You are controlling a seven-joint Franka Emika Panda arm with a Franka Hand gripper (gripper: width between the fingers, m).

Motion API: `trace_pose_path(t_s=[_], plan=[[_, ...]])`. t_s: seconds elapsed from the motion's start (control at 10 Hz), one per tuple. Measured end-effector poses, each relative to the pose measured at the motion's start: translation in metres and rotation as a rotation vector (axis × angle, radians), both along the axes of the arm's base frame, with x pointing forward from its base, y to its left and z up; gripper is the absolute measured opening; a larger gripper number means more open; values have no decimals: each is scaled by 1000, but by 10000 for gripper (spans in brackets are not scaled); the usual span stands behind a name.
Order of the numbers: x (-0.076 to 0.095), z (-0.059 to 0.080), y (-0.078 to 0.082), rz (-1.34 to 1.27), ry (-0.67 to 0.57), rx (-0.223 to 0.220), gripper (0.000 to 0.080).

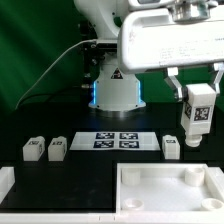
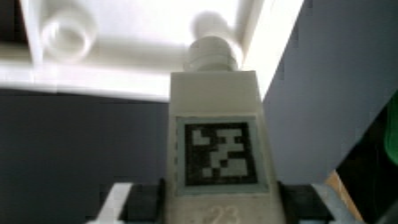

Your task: Assemble one leg

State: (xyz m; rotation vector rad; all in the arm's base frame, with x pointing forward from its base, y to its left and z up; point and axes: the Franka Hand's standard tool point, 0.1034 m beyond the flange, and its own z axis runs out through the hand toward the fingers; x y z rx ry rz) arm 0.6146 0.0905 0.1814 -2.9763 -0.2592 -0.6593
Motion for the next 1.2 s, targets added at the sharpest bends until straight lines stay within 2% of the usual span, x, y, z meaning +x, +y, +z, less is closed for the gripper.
trace_pose_path(t_s=[0.2,0.3,0.5,0.7,1.0,1.2], plan=[[-5,-4,-4,-15,-179,6,292],[-8,-9,-4,-16,-176,5,292],[-8,-10,-3,-14,-177,6,292],[-2,-39,14,-1,-190,24,292],[13,-61,14,-3,-195,30,292],[11,-70,15,-3,-187,31,292]])
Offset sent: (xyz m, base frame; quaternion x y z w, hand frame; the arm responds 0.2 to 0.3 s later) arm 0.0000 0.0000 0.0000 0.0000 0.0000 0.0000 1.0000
